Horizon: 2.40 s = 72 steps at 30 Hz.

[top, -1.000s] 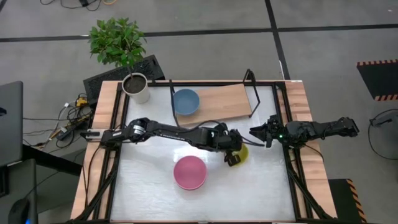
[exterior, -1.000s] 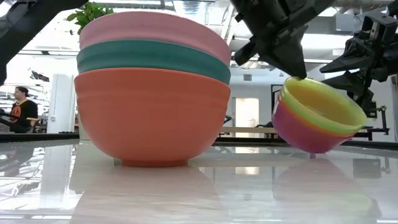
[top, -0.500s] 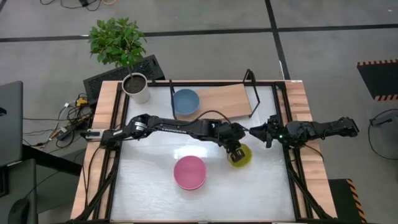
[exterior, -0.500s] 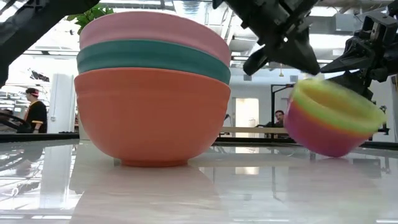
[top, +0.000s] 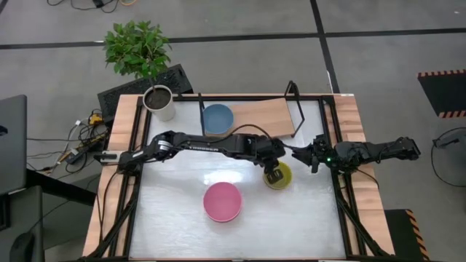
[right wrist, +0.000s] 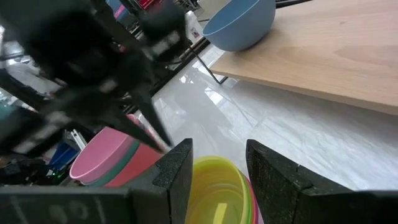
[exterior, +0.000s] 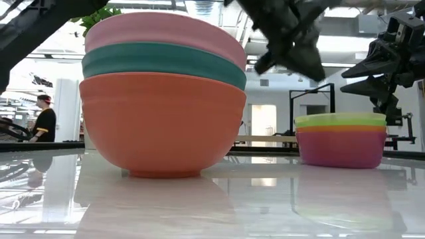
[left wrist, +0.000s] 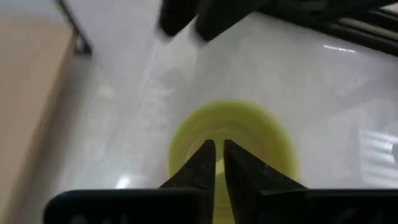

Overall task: Place and stack bowls onto a shelf
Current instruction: Put the small yellow bowl on the shelf

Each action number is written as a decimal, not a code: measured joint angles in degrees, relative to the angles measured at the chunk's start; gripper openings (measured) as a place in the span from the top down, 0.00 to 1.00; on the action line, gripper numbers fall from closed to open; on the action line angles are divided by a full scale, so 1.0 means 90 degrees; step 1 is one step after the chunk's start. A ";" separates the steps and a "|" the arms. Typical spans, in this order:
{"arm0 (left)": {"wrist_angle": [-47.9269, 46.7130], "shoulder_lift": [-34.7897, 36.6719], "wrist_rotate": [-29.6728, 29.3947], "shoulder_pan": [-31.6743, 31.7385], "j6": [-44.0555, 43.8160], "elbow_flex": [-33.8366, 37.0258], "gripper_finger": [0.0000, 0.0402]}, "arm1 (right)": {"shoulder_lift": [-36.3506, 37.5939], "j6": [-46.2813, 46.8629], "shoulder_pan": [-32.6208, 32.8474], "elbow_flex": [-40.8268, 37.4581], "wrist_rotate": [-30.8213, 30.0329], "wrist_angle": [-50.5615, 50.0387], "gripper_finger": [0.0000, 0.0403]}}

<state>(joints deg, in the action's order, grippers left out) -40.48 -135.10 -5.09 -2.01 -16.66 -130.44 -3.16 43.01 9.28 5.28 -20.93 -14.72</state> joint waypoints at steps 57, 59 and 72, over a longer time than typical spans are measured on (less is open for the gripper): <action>0.0237 -0.0410 -0.0969 0.0022 0.0130 0.0727 0.98 | -0.0002 -0.0279 -0.0004 0.0000 -0.0017 0.0000 0.57; 0.0244 -0.0411 -0.1018 -0.0006 0.0156 0.0660 0.99 | -0.0002 -0.0282 -0.0004 0.0000 -0.0017 0.0000 0.57; 0.0179 -0.0389 -0.1726 -0.0127 -0.0437 0.0519 1.00 | -0.0002 -0.0282 -0.0005 -0.0002 -0.0009 0.0000 0.57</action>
<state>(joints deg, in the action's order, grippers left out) -38.87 -138.60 -20.63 -3.15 -20.59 -125.77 -3.18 40.47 9.24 5.26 -21.01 -14.72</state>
